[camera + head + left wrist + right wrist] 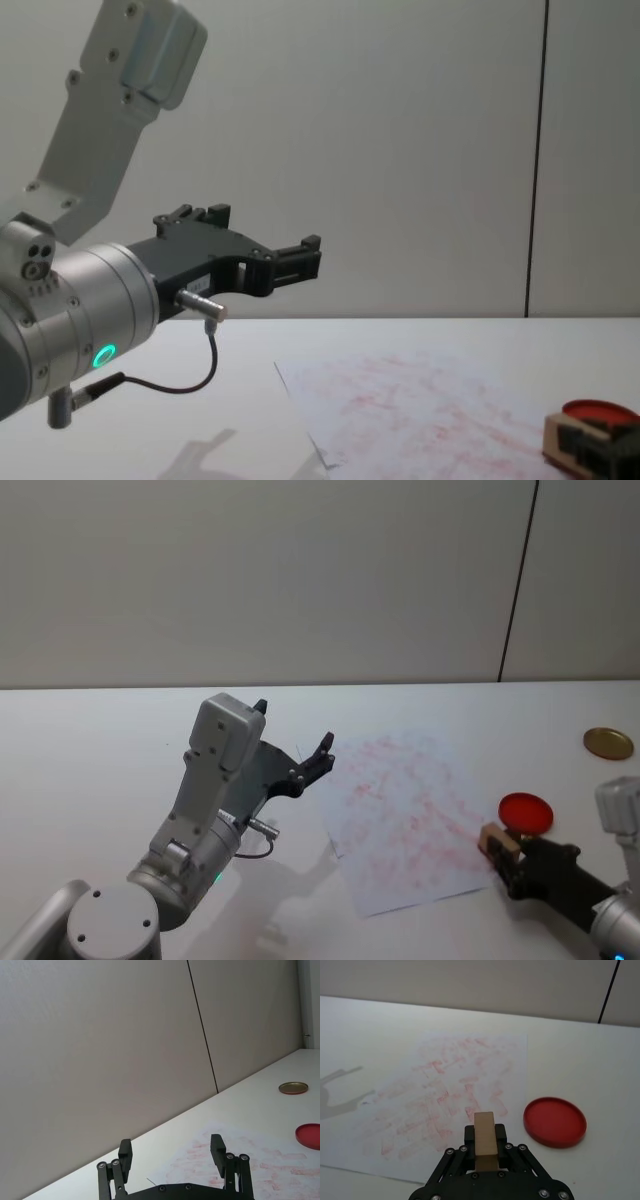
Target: Use the one hand to pick up the stamp and affix it onto the A4 paper.
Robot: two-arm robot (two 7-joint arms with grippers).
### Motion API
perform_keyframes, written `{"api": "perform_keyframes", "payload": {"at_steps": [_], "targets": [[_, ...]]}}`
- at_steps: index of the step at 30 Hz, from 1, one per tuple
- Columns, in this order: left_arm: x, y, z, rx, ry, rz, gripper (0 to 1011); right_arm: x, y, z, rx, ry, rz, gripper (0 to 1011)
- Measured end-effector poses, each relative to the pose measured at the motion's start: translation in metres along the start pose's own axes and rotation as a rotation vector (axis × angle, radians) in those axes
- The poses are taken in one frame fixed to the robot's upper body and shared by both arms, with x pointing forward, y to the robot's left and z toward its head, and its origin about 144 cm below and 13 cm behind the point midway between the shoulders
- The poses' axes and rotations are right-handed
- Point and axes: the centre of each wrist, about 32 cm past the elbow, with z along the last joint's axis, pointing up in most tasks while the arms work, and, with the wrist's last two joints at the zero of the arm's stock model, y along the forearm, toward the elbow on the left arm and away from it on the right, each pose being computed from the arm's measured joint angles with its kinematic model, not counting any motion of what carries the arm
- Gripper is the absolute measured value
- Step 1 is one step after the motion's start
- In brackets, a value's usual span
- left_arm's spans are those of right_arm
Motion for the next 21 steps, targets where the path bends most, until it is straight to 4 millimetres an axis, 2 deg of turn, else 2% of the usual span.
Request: {"api": "perform_keyframes", "payload": {"at_steps": [15, 21], "targets": [[0.000, 0.000, 0.000, 0.000, 0.000, 0.000, 993, 0.008, 0.004, 0.036, 0.134, -0.036, -0.034, 221], [0.000, 0.000, 0.000, 0.000, 0.000, 0.000, 993, 0.013, 0.008, 0.042, 0.151, -0.046, -0.053, 221]]}}
